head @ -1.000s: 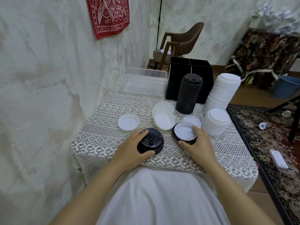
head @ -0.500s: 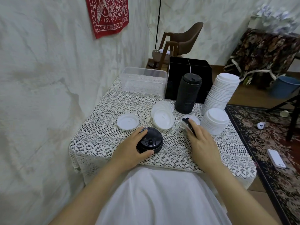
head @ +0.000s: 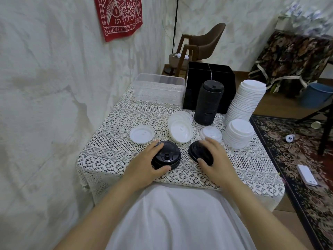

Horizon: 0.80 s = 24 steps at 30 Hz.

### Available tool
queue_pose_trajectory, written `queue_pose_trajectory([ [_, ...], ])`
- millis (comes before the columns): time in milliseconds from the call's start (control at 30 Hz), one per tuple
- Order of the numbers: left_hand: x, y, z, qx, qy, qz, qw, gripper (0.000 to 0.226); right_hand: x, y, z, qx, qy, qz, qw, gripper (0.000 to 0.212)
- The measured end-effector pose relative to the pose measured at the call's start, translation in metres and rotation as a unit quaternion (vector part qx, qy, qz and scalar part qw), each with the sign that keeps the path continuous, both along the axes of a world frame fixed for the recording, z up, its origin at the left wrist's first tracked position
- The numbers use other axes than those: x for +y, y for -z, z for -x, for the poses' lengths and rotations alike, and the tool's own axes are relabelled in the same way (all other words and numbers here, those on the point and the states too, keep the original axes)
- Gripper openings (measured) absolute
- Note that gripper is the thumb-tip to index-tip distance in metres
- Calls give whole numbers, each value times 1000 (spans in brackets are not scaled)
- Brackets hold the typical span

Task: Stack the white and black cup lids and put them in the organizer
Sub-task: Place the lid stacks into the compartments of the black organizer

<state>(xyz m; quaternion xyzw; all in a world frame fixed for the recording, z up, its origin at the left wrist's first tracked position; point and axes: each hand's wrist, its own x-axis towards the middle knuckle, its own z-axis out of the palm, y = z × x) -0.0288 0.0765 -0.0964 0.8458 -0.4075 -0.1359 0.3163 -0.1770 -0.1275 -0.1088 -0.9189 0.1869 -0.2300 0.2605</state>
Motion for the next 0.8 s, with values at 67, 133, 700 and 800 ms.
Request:
queue_pose_trajectory([
  [67,0,0,0,-3,0,-2,1000,80,-6,-4,-2,30,42,-63,997,81],
  [133,0,1,0,-5,-2,-3,1000,80,-9,-5,-6,70,63,-97,991,97],
  [700,0,2,-1,-17,0,-9,1000,80,-3,-5,-17,106,71,-102,987,88],
  [800,0,2,-2,-14,0,-10,1000,80,-4,-4,-16,99,73,-86,989,93],
])
